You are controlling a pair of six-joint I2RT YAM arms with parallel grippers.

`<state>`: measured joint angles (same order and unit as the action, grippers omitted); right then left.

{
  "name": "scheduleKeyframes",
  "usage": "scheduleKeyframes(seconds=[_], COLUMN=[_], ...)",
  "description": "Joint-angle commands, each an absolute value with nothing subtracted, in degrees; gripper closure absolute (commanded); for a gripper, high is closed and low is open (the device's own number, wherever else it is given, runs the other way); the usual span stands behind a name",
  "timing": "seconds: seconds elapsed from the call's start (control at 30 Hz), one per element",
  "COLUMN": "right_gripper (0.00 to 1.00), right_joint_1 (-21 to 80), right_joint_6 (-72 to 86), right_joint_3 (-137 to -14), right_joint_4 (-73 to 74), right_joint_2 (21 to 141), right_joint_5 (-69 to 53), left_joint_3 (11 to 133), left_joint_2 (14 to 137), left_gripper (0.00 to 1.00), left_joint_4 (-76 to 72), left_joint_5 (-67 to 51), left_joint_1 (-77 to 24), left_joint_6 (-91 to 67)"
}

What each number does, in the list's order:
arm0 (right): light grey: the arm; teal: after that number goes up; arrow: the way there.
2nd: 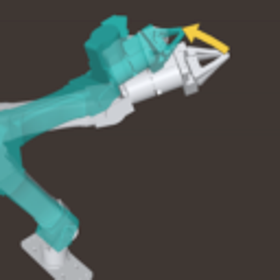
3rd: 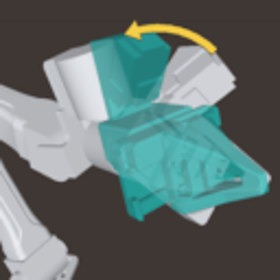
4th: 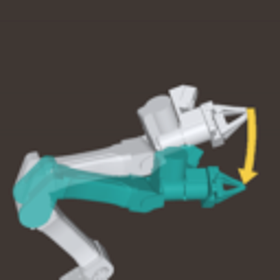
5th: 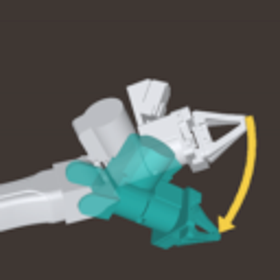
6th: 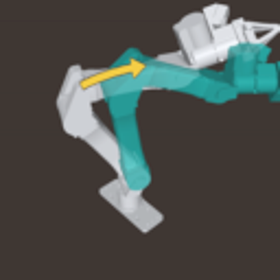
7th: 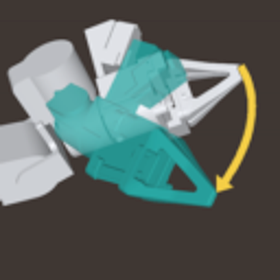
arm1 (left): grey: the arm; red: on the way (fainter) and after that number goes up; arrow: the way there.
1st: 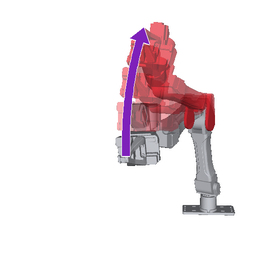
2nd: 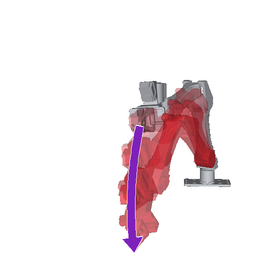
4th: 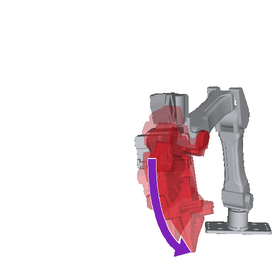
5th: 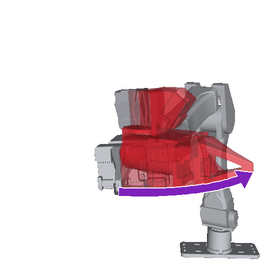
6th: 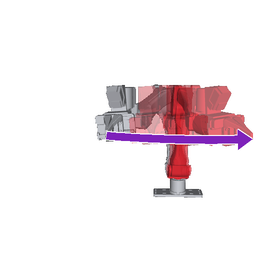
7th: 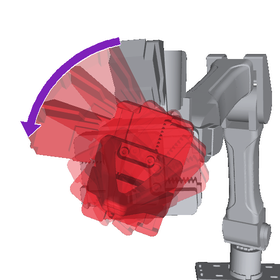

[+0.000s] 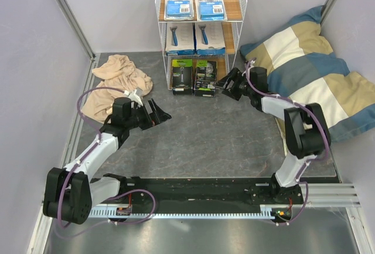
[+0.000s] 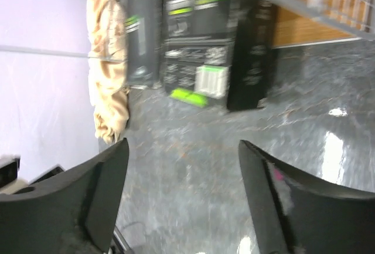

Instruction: Place and organize the shaving razors onto the shelf

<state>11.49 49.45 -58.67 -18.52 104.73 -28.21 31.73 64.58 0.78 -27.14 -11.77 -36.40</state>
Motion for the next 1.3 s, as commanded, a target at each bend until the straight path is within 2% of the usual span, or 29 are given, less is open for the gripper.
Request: scheduleKeyframes(seconds=[0.0, 0.17, 0.5, 0.8, 1.27], right_gripper=[0.11, 0.02, 0.02, 0.02, 0.02], right_joint_1=[11.87, 11.95, 11.87, 11.95, 11.95], right_joint_6=[42.63, 36.4, 28.04, 24.79, 21.01], right_joint_3=[-56.43, -55.63, -51.6, -42.81, -41.13], right_joint_4=[-11.7, -2.66, 9.4, 13.36, 11.08], right_joint_2=[95.2, 85.79, 68.58, 56.88, 55.9], right_joint_5=[-25.85, -20.75, -10.3, -3.44, -0.35], left_joint_3=[35.07, 38.14, 49.3, 50.8, 51.33], left_joint_2=[61.79, 59.51, 58.54, 56.61, 56.34], left_gripper=[0.0, 0.0, 0.0, 0.0, 0.0], left_joint_4=[2.11, 5.79, 16.87, 17.93, 17.49], left_joint_5=[-28.21, -27.51, -20.49, -18.02, -16.62], left_joint_1=[-12.13, -12.13, -12.13, -12.13, -12.13], left_joint_6=[-34.45, -31.74, -25.14, -24.08, -21.89])
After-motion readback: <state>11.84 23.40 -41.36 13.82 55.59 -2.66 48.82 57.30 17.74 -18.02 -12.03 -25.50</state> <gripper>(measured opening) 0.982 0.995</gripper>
